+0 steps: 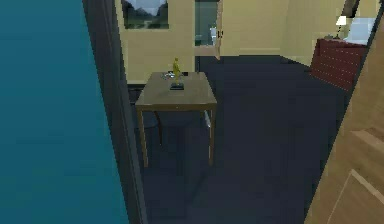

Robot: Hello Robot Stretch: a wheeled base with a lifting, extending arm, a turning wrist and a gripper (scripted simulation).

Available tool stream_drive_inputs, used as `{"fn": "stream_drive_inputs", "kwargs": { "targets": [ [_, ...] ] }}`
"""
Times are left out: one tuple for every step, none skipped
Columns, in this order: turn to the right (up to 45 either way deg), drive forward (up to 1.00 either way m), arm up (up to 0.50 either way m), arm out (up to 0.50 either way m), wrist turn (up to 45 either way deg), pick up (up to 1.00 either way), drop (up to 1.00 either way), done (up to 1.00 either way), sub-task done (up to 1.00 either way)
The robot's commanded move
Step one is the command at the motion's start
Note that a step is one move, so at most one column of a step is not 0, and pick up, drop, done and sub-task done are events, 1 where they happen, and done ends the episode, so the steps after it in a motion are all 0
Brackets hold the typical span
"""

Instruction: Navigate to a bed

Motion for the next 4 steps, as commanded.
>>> {"fn": "stream_drive_inputs", "kwargs": {
  "targets": [
    [15.0, 0.00, 0.00, 0.00, 0.0, 0.00, 0.00, 0.00, 0.00],
    [0.0, 0.45, 0.00, 0.00, 0.0, 0.00, 0.00, 0.00, 0.00],
    [-15.0, 0.00, 0.00, 0.00, 0.0, 0.00, 0.00, 0.00, 0.00],
    [0.0, 0.45, 0.00, 0.00, 0.0, 0.00, 0.00, 0.00, 0.00]
  ]
}}
